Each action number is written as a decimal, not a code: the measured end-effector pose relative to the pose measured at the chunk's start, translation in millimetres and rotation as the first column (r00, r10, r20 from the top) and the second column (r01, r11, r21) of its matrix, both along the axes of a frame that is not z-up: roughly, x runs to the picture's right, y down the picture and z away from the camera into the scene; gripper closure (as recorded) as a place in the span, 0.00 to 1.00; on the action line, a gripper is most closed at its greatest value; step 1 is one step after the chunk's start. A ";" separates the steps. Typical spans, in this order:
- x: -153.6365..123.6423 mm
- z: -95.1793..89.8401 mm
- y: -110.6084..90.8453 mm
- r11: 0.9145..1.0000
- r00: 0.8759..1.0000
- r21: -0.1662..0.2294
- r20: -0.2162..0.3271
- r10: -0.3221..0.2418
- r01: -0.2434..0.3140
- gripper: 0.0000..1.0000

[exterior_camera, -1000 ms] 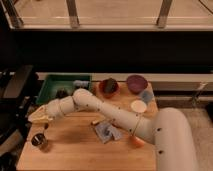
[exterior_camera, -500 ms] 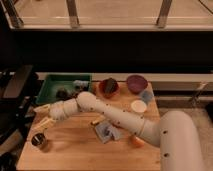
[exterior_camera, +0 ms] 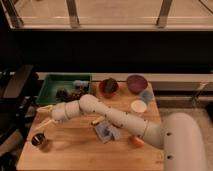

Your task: Place fork in purple bowl

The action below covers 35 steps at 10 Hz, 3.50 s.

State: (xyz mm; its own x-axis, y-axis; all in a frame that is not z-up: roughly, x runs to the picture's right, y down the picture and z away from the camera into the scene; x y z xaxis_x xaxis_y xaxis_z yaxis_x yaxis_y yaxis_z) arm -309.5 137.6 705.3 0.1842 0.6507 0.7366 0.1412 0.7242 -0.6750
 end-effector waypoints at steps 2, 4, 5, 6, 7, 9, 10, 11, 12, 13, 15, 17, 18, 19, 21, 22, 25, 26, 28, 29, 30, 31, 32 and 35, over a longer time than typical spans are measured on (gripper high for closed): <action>5.3 9.1 4.8 1.000 0.999 -0.013 -0.037 0.016 -0.016 0.34; 11.7 19.7 10.1 0.999 0.997 -0.032 -0.073 0.032 -0.034 0.34; 16.4 26.8 13.1 0.998 0.995 -0.043 -0.092 0.041 -0.045 0.34; 20.2 32.5 15.7 0.997 0.993 -0.055 -0.109 0.049 -0.055 0.34; 21.8 36.0 18.9 0.996 0.992 -0.063 -0.118 0.051 -0.058 0.34; 24.3 43.6 24.3 0.994 0.990 -0.085 -0.133 0.054 -0.066 0.44; 25.3 46.0 25.7 0.993 0.989 -0.091 -0.137 0.055 -0.068 0.54; 25.8 47.3 26.9 0.993 0.989 -0.096 -0.141 0.055 -0.069 0.62; 26.4 48.7 28.4 0.992 0.988 -0.102 -0.143 0.055 -0.070 0.74; 26.7 49.2 28.7 0.992 0.988 -0.104 -0.145 0.055 -0.070 0.84; 27.4 49.8 28.8 0.992 0.988 -0.107 -0.145 0.055 -0.071 0.98; 25.3 47.1 28.9 0.992 0.989 -0.105 -0.135 0.052 -0.067 1.00; 23.2 42.9 25.5 0.993 0.991 -0.098 -0.120 0.056 -0.068 1.00; 20.3 36.4 20.2 0.993 0.994 -0.092 -0.094 0.063 -0.072 1.00; 14.8 23.7 9.9 0.993 0.996 -0.083 -0.040 0.080 -0.083 1.00; 12.9 17.5 4.1 0.993 0.995 -0.077 -0.011 0.095 -0.095 1.00; 22.8 1.7 -12.8 0.991 0.991 -0.018 -0.025 0.129 -0.130 1.00; 32.0 0.0 -16.4 0.990 0.989 -0.003 -0.055 0.138 -0.138 1.00; 58.3 -5.1 -25.9 0.987 0.979 0.026 -0.124 0.162 -0.160 1.00; 73.9 -6.5 -29.7 0.984 0.972 0.035 -0.152 0.177 -0.174 1.00; 88.5 -7.7 -32.8 0.981 0.965 0.042 -0.175 0.194 -0.189 1.00; 110.5 -7.6 -37.3 0.976 0.953 0.047 -0.211 0.217 -0.212 1.00; 130.3 -4.8 -40.4 0.971 0.939 0.046 -0.247 0.238 -0.234 1.00; 176.3 11.3 -45.3 0.957 0.894 0.034 -0.347 0.282 -0.289 1.00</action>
